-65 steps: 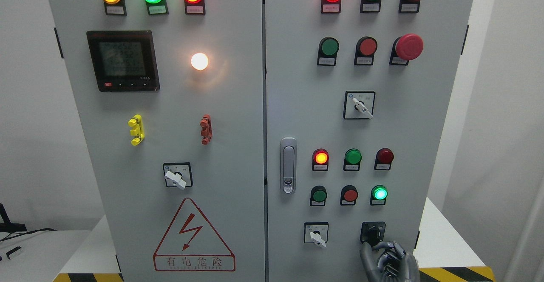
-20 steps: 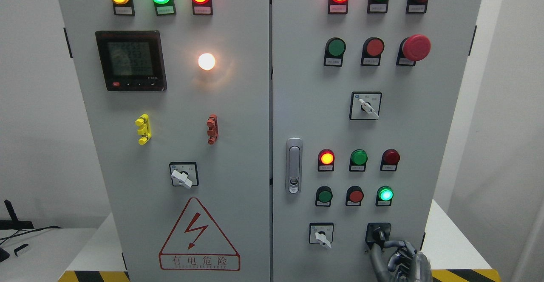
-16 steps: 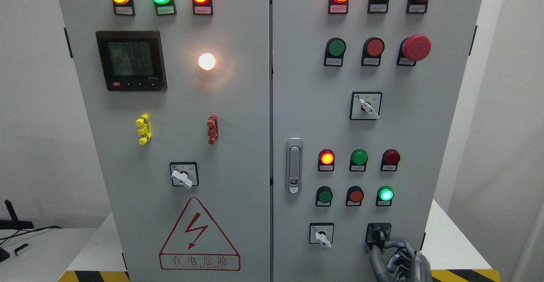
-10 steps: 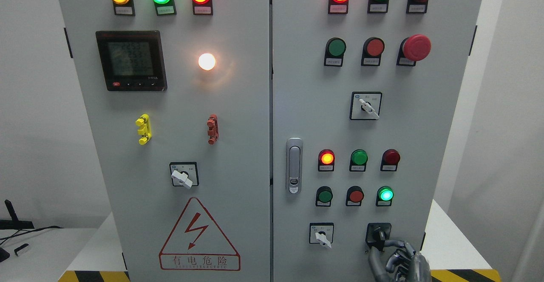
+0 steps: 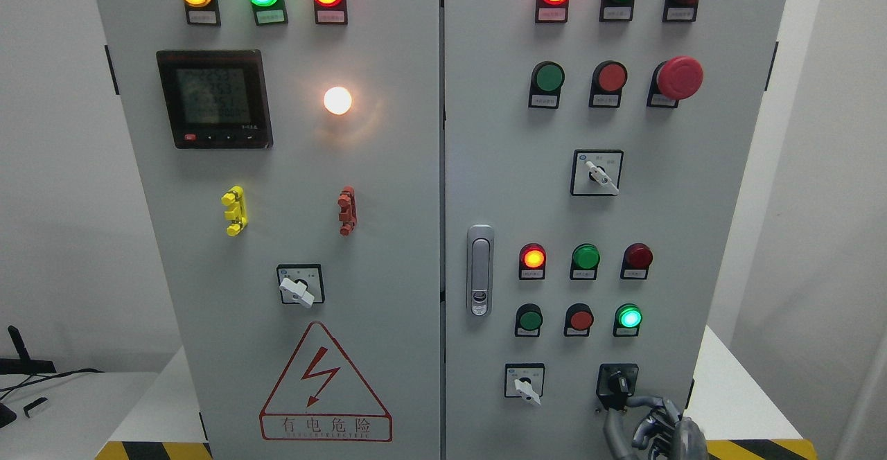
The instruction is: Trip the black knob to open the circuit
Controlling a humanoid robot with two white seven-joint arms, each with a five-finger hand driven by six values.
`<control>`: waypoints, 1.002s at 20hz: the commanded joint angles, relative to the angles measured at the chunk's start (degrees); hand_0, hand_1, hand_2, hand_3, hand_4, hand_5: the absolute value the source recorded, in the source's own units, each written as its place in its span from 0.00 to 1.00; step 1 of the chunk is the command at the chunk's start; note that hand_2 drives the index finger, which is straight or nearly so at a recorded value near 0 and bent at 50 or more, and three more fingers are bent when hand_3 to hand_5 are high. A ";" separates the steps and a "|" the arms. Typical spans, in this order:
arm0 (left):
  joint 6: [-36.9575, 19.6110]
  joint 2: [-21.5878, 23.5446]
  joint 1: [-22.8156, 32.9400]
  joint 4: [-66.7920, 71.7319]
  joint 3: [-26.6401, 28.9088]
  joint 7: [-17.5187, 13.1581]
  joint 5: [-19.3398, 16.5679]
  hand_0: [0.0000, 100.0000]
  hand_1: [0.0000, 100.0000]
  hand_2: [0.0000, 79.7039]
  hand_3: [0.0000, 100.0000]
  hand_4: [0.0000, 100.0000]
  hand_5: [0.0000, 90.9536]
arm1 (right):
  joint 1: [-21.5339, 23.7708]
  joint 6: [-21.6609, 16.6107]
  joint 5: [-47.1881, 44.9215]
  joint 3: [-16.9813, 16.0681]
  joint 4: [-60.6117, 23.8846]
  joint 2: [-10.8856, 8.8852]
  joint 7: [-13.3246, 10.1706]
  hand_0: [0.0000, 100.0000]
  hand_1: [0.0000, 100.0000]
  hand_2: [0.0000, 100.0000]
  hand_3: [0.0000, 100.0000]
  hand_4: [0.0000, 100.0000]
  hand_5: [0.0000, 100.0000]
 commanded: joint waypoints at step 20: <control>-0.01 0.05 0.00 0.00 0.00 0.02 0.26 0.12 0.39 0.00 0.00 0.00 0.00 | 21.71 -14.80 -24.19 -6.26 -17.14 -12.95 23.92 0.24 0.15 0.00 0.00 0.00 0.00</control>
